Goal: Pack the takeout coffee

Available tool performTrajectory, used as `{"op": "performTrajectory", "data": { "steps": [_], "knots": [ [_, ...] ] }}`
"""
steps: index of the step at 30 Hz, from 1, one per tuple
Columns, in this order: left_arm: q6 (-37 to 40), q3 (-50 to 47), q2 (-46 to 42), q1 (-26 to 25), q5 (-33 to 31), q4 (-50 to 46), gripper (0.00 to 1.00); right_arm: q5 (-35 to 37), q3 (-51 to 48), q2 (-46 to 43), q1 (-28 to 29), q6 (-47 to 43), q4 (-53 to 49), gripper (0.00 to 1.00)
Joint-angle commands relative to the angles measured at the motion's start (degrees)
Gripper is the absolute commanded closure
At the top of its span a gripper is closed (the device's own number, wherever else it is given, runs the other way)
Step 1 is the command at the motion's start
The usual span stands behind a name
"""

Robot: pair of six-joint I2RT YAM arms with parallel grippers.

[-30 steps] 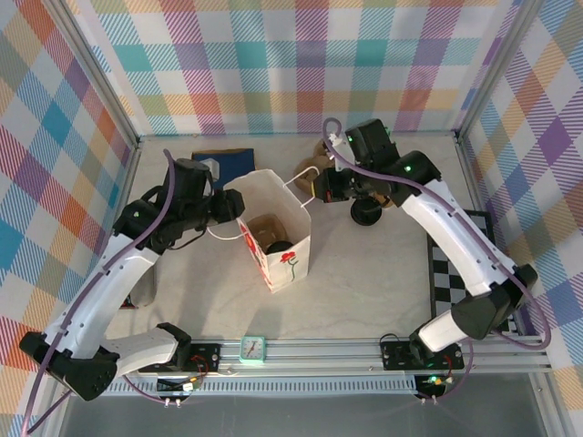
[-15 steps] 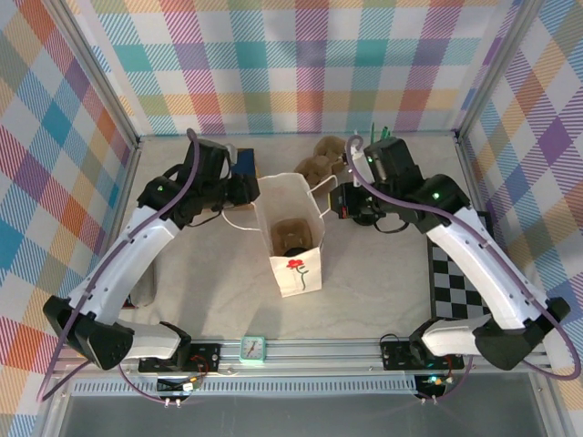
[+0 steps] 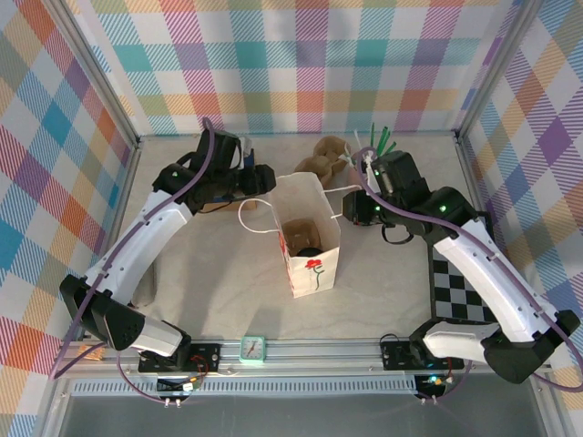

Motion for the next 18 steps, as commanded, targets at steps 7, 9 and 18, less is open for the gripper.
{"op": "performTrajectory", "data": {
  "steps": [7, 9, 18],
  "knots": [
    [2.1, 3.4, -5.3, 0.8, -3.5, 0.2, 0.22, 1.6, 9.1, 1.7, 0.1, -6.1, -5.0, 0.10],
    [1.9, 0.5, -8.6, 1.2, -4.3, 3.2, 0.22, 2.9, 12.2, 2.6, 0.1, -7.6, -6.6, 0.08],
    [0.7, -15.6, -24.5, 1.2, -7.0, 10.2, 0.19, 5.9, 22.8, 8.6, -8.5, -10.0, -9.9, 0.08]
  ]
}}
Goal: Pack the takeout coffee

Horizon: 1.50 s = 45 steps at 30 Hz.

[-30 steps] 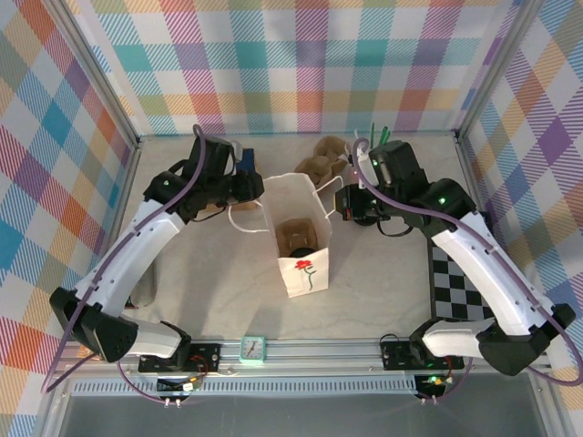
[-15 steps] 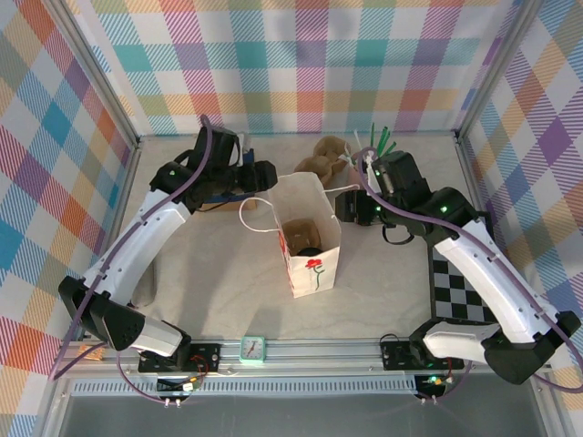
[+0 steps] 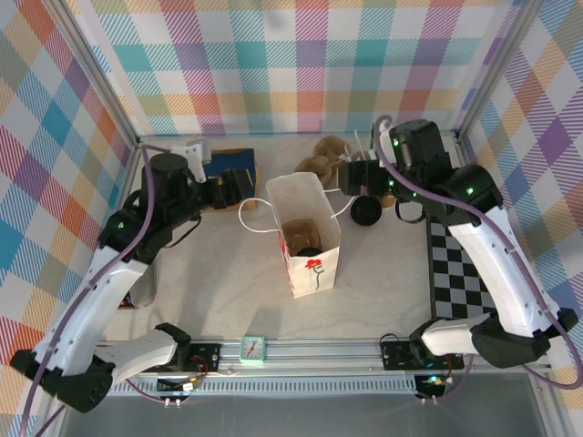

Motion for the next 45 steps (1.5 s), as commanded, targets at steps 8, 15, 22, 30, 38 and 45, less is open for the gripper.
{"op": "performTrajectory", "data": {
  "steps": [8, 15, 22, 30, 38, 45],
  "knots": [
    [-1.3, -10.6, -9.0, 0.4, -3.7, -1.4, 0.19, -7.5, 1.0, 7.1, -17.1, -0.5, 3.1, 0.16],
    [-3.1, -17.1, -11.9, 0.5, -4.6, -1.0, 0.18, -16.0, 0.3, 14.2, -28.1, 1.1, 8.6, 0.25],
    [-5.9, -21.7, -13.3, 0.4, -2.6, 1.1, 0.18, -16.7, 12.9, 27.6, -32.3, 0.3, 8.0, 0.40],
    [-5.7, -22.3, -14.8, 0.5, -3.5, -0.5, 0.18, -20.4, 32.3, 44.1, -32.8, -1.8, 5.0, 0.51],
    [-5.5, -22.2, -14.1, 0.5, -3.5, -1.8, 0.18, -23.2, 40.0, 54.0, -32.8, -5.5, 5.7, 0.47],
    [-5.0, -21.6, -12.4, 0.5, -3.8, -2.6, 0.18, -23.6, 40.2, 57.3, -32.7, -5.2, 8.2, 0.51]
  ]
}}
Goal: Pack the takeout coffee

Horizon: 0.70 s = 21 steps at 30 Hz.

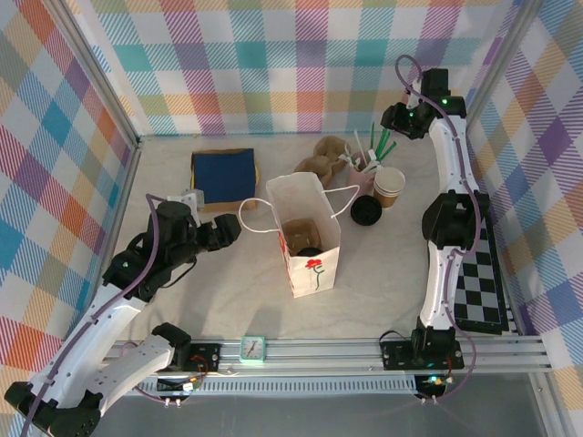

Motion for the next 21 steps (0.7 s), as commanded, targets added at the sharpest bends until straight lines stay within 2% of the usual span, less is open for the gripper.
{"op": "performTrajectory", "data": {
  "steps": [1, 15, 21],
  "knots": [
    [0.0, 0.5, 0.5, 0.5, -0.6, -1.0, 0.18, -1.6, 1.8, 0.9, -0.2, -1.1, 2.0, 0.52],
    [1.3, 1.9, 3.8, 0.5, -1.9, -1.3, 0.18, -1.5, 5.4, 5.7, 1.7, -3.6, 3.6, 0.56],
    [1.6, 2.3, 4.1, 0.6, -2.3, -1.6, 0.18, -0.5, 6.6, 6.6, 2.6, -5.2, 3.5, 0.61]
  ]
}}
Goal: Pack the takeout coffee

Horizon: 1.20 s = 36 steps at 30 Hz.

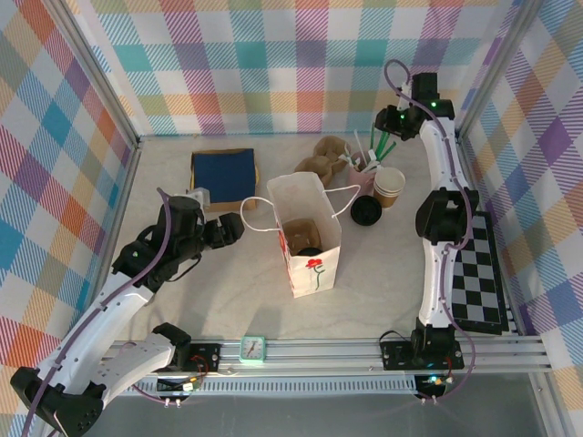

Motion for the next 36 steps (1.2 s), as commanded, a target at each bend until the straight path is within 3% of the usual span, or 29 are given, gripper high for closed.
{"op": "performTrajectory", "data": {
  "steps": [1, 17, 22, 36],
  "knots": [
    [1.3, 1.5, 0.1, 0.7, -0.9, -1.1, 0.18, 0.6, 2.3, 0.7, 1.1, -2.6, 0.8, 0.62],
    [1.6, 2.2, 0.3, 0.9, -1.1, -1.4, 0.18, 6.4, 2.3, -1.7, 2.2, -6.6, -1.3, 0.93],
    [1.6, 2.5, 0.5, 0.9, -0.9, -1.2, 0.18, 7.3, 1.9, -3.3, 2.3, -6.8, -1.8, 0.93],
    [2.1, 2.5, -0.4, 1.0, -0.9, -1.6, 0.18, 8.9, -7.8, -10.2, 2.3, -6.4, -0.2, 0.83]
  ]
}}
